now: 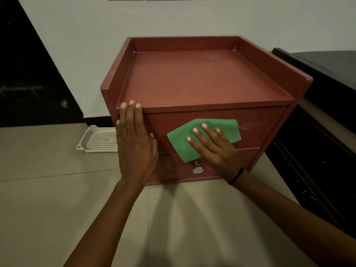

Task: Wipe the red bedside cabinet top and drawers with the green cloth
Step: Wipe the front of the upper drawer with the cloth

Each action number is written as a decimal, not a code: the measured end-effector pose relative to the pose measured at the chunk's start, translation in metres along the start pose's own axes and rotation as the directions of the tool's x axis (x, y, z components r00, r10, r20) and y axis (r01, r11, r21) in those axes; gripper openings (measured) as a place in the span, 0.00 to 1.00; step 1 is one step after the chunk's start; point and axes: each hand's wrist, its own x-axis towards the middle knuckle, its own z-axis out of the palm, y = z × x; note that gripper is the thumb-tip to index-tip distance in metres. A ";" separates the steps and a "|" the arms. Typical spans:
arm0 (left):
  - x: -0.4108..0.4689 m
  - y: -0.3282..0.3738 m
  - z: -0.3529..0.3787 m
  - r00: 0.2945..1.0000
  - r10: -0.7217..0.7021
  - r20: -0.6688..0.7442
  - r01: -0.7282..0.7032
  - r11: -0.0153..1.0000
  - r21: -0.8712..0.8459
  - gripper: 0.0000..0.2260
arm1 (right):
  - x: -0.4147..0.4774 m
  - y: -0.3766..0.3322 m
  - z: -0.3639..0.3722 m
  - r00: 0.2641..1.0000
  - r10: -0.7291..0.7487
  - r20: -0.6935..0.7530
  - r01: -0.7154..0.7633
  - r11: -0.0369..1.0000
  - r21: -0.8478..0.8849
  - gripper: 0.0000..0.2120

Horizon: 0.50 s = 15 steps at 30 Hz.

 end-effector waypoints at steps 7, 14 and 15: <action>-0.001 -0.007 -0.004 0.999 0.019 0.043 -0.021 0.999 0.037 0.35 | -0.011 -0.015 -0.001 0.977 0.120 0.175 -0.115 0.992 -0.043 0.24; -0.001 -0.006 -0.008 0.998 0.019 0.063 -0.022 0.999 0.042 0.36 | 0.012 -0.087 0.002 0.671 0.735 0.098 -0.716 0.610 0.340 0.40; -0.001 -0.005 -0.007 0.998 0.014 0.065 -0.017 0.999 0.045 0.36 | 0.009 -0.083 0.003 0.705 0.703 0.096 -0.690 0.648 0.322 0.39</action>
